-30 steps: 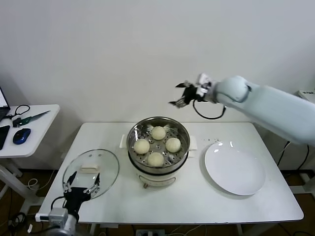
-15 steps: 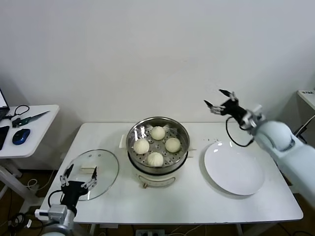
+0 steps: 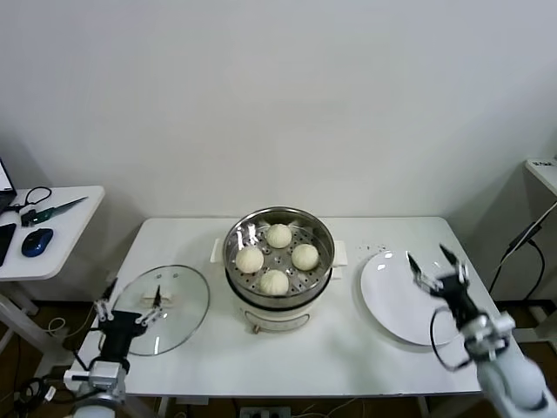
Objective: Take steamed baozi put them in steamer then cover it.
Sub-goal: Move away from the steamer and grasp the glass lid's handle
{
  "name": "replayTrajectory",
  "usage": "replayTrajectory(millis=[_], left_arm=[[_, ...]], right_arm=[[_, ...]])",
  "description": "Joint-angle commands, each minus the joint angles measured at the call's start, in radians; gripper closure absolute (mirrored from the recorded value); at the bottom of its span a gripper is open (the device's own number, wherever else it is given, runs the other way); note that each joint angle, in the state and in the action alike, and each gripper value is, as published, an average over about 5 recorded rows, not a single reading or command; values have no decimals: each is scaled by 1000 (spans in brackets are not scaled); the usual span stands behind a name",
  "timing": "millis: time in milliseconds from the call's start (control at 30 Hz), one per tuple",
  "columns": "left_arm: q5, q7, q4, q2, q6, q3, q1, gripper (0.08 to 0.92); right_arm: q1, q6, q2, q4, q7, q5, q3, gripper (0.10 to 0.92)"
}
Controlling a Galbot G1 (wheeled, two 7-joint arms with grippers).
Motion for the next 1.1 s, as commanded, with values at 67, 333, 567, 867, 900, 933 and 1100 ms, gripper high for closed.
replayTrajectory(millis=[67, 333, 567, 867, 900, 933, 1100], left_arm=[[342, -134, 27, 25, -125, -13, -6, 177], [963, -279, 176, 30, -44, 7, -1, 177], [1144, -317, 347, 4, -14, 36, -53, 177], [1180, -328, 468, -14, -3, 47, -119, 177], [1184, -329, 481, -15, -3, 49, -128, 177], [1187, -330, 495, -15, -3, 51, -136, 177], [1192, -332, 550, -15, -3, 59, -180, 177]], right_arm=[[-221, 117, 237, 22, 38, -133, 133, 203], [-217, 116, 267, 26, 59, -155, 112, 203], [-229, 129, 283, 21, 66, -154, 113, 203], [-243, 135, 310, 42, 68, -163, 115, 203], [-245, 135, 313, 46, 68, -164, 115, 203], [-247, 136, 315, 49, 68, -166, 116, 203], [-257, 137, 323, 63, 69, -166, 119, 203]])
